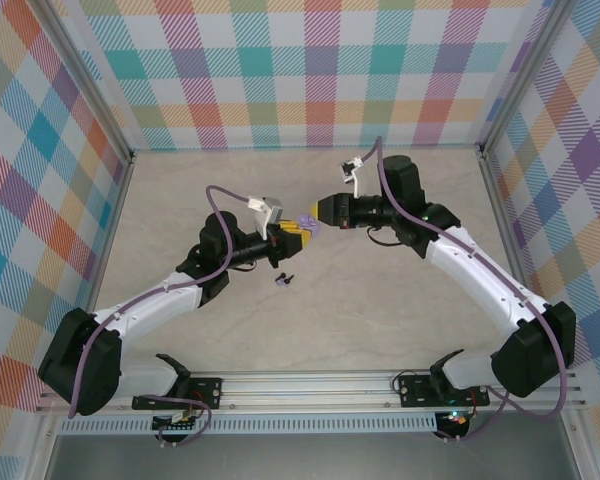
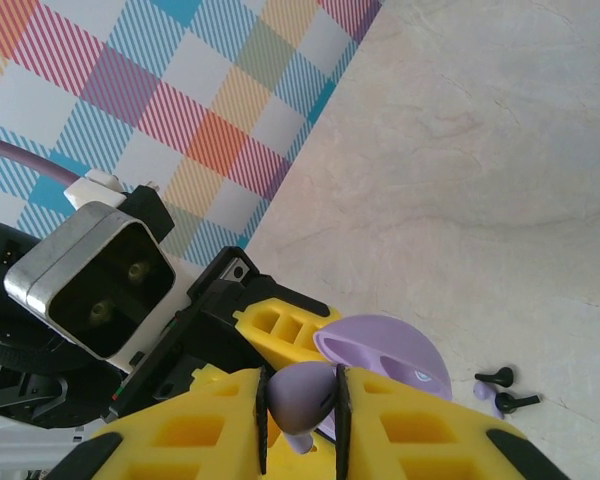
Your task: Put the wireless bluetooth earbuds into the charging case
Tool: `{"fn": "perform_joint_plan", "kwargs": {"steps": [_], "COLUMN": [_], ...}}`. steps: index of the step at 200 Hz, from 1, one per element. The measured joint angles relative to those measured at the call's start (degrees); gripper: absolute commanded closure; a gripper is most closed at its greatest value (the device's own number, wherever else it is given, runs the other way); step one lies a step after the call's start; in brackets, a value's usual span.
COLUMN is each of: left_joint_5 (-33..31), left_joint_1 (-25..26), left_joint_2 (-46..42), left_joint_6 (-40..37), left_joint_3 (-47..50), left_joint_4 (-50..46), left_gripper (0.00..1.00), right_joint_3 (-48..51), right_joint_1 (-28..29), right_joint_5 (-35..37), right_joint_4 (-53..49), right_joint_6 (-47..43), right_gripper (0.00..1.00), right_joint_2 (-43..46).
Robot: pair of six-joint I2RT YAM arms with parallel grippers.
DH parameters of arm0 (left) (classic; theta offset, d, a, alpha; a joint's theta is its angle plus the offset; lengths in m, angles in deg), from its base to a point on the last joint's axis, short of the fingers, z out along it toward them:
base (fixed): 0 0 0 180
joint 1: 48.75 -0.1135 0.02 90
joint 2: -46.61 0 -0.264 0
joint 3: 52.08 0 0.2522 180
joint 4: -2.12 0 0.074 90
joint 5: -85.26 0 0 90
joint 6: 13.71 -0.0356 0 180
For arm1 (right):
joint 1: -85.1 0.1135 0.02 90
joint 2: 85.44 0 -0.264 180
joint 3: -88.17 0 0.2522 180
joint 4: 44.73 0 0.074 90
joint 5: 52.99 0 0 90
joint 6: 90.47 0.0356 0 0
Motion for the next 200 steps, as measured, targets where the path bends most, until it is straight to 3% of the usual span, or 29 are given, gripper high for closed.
{"fn": "perform_joint_plan", "kwargs": {"steps": [200], "left_joint_5": [1.0], "left_joint_1": [0.2], "left_joint_2": [0.0], "left_joint_6": [6.1], "left_joint_3": [-1.3], "left_joint_4": [0.2], "left_gripper": [0.88], "right_joint_3": [-1.0], "right_joint_1": [1.2], "right_joint_5": [0.9], "right_joint_4": [-0.1], "right_joint_6": [-0.5], "right_gripper": [0.75], "right_joint_2": [-2.1]}}
